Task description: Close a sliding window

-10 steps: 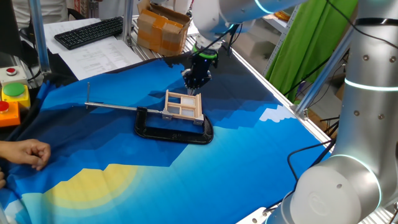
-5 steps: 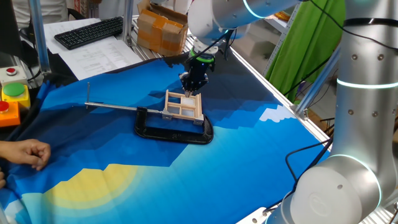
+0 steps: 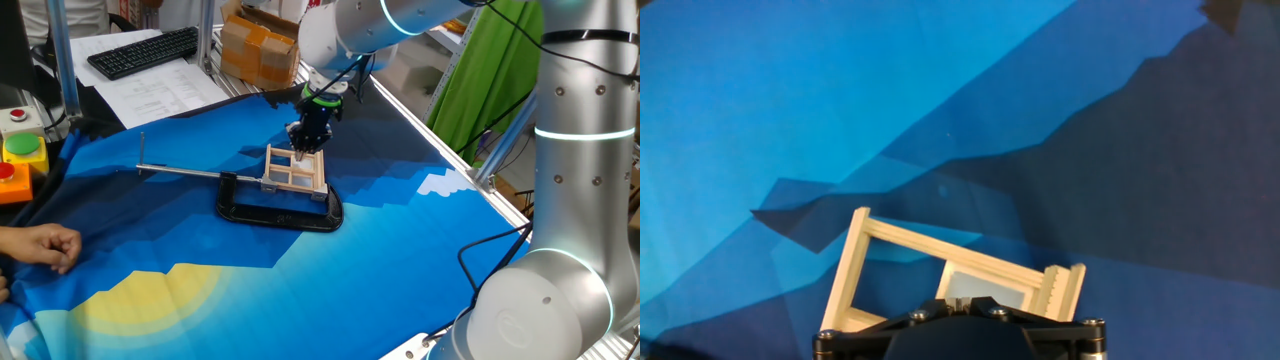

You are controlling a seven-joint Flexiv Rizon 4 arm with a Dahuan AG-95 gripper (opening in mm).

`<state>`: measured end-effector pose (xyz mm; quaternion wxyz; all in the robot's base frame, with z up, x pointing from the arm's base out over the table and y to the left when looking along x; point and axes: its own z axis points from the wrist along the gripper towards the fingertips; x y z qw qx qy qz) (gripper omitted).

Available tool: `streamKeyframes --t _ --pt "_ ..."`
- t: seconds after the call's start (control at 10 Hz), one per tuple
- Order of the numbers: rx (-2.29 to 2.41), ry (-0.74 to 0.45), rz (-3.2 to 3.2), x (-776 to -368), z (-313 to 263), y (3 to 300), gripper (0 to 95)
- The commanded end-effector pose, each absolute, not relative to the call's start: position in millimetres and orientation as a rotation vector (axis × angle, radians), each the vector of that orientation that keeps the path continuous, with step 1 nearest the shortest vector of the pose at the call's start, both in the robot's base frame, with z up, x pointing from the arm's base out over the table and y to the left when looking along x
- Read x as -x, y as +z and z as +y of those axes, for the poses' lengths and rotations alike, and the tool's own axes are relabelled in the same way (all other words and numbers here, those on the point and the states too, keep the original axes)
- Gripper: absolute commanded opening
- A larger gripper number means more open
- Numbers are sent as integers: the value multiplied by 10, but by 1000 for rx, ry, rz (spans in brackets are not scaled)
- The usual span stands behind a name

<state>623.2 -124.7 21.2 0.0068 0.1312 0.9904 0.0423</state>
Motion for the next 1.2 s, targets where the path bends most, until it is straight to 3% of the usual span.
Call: streamKeyframes --t 0.1,1.2 --pt "-417 125 3097 -6223 -1244 190 0" --pt "-439 125 3092 -6228 -1224 110 0"
